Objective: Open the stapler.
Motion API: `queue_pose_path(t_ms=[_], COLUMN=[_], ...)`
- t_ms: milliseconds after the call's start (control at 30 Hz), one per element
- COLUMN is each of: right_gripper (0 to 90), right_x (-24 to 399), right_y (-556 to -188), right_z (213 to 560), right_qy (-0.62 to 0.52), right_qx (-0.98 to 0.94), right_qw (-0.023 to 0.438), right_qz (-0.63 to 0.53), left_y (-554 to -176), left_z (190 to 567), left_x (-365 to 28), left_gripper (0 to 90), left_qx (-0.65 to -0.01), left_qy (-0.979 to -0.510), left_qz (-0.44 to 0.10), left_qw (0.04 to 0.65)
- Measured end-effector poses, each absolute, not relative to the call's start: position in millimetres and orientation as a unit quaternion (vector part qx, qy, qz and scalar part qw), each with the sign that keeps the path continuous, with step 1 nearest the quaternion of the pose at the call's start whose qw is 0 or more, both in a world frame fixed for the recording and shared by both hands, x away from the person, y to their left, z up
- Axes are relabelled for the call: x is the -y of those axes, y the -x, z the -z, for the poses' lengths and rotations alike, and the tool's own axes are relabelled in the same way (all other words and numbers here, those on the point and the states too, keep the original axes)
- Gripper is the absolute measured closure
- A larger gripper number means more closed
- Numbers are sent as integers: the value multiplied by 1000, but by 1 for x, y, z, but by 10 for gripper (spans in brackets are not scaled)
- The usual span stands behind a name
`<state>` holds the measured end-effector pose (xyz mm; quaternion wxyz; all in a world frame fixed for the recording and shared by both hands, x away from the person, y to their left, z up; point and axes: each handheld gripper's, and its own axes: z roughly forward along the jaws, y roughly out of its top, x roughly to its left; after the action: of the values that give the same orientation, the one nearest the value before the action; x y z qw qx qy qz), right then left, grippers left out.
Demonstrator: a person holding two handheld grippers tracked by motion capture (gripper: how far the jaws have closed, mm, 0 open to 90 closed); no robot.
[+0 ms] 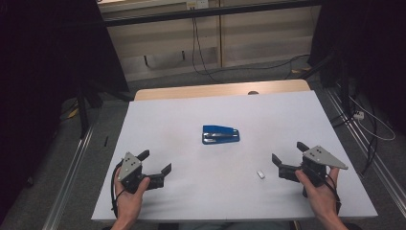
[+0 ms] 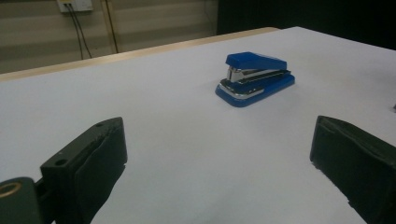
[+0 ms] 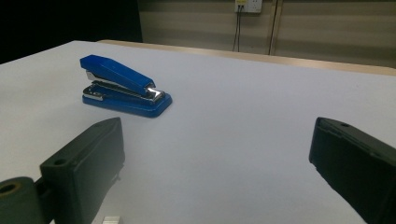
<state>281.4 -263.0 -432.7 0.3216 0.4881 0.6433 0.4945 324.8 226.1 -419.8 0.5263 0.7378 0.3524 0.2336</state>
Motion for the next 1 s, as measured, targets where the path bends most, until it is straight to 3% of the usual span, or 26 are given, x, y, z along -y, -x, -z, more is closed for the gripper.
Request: queue_pose_path(t_ms=[1000], right_gripper=[33], right_x=[253], right_y=[-290], right_z=[433], right_qy=[-471], right_qx=[-661], right_qw=[310], right_qz=[-495], left_y=[-334], left_z=[427], left_x=[-214], left_gripper=[48], left_qx=[-345], left_qy=[-762], left_qz=[-217], left_qw=[503])
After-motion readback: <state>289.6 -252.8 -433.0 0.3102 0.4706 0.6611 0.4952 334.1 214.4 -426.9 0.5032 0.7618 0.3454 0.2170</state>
